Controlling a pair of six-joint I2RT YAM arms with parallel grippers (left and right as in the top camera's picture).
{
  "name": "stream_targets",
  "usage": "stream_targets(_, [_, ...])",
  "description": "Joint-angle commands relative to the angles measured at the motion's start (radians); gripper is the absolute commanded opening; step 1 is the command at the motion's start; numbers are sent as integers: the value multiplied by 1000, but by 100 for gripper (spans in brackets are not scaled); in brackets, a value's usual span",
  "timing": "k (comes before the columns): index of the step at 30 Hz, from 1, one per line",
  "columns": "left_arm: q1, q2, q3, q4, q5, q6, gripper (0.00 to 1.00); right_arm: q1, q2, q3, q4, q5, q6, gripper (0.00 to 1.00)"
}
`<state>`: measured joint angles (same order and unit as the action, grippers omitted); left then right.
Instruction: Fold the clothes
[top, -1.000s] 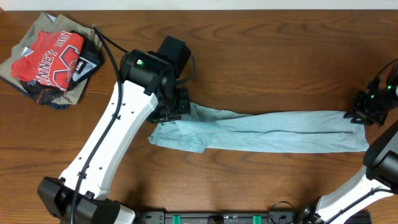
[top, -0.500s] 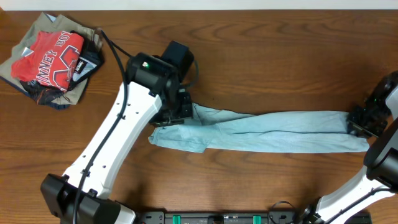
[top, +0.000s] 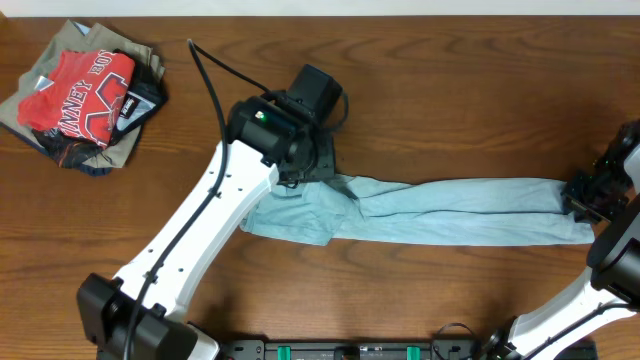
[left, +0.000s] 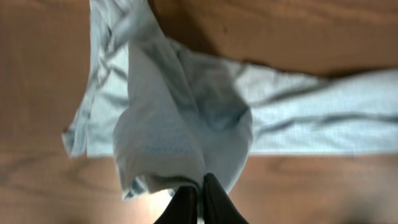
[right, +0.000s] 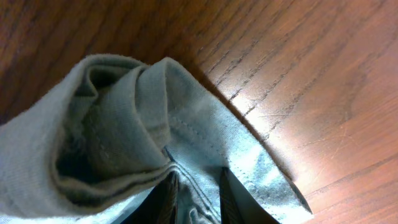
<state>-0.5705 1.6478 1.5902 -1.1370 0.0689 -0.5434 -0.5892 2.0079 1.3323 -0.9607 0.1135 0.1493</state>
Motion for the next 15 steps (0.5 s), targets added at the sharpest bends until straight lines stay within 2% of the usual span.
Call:
stream_targets(1, [2, 47, -60, 54, -62, -20, 8, -5, -10, -3, 2, 16, 14, 22])
stream_targets(10, [-5, 214, -113, 177, -42, -19, 8, -5, -10, -3, 3, 16, 14, 22])
stream_targets(14, [-4, 261, -113, 206, 49, 25, 8, -5, -10, -3, 4, 16, 14, 23])
stream_targets(15, [-4, 266, -113, 209, 59, 53, 15, -5, -10, -3, 4, 16, 14, 23])
